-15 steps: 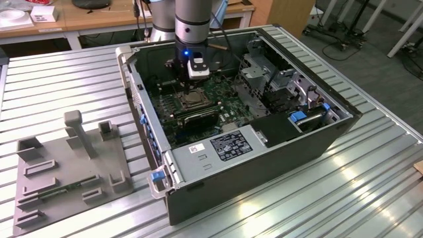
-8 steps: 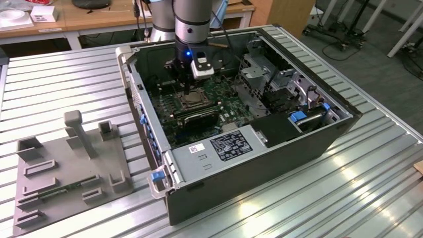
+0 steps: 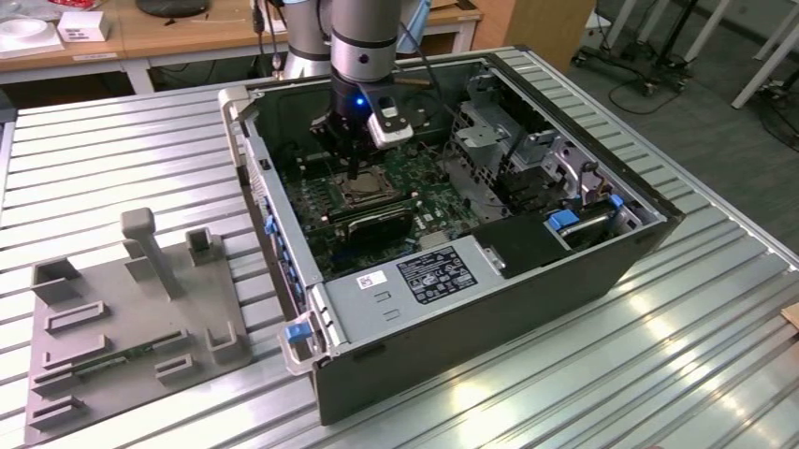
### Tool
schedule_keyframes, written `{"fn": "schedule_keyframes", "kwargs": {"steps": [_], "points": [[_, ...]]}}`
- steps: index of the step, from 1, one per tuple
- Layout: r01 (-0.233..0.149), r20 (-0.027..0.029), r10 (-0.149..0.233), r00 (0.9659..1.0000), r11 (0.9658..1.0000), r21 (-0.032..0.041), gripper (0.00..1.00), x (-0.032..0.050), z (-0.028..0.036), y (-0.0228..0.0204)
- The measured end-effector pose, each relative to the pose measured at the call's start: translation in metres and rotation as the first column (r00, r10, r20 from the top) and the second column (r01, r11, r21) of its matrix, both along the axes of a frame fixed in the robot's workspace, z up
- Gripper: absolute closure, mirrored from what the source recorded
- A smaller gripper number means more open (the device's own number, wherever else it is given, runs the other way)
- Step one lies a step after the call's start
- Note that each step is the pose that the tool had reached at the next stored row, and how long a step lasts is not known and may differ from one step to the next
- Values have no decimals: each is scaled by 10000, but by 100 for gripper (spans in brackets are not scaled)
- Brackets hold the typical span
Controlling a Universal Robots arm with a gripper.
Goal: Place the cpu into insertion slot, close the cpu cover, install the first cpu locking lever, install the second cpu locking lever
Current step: 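Close the cpu cover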
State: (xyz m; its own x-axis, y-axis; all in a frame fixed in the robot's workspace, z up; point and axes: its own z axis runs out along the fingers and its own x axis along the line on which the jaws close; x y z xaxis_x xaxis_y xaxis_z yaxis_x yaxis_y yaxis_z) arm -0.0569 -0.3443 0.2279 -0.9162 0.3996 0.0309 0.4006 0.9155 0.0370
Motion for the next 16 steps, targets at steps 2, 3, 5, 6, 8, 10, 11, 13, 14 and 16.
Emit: {"fn": "schedule_keyframes", "kwargs": {"steps": [2, 3, 5, 6, 8, 10, 11, 13, 14, 16], "points": [[-358, 0, 358, 9994, 9994, 0, 89, 0, -1, 0], [-555, 0, 555, 9985, 9985, 0, 89, 0, -2, 0], [-907, 0, 907, 9959, 9959, 0, 89, 0, -2, 0], [-1075, 0, 1075, 9942, 9942, -1, 89, 0, -2, 0], [-1409, 3, 1409, 9900, 9900, -1, 89, 0, -3, 0], [-1730, 7, 1730, 9849, 9849, -2, 89, 0, -4, 0], [-1825, 12, 1825, 9832, 9832, -2, 89, 0, -4, 0], [-1867, 23, 1867, 9824, 9824, -6, 89, 0, -4, 0], [-1871, 50, 1871, 9823, 9823, -8, 89, -1, -6, 0], [-1890, 165, 1891, 9818, 9820, -31, 89, -4, -8, 0]]}}
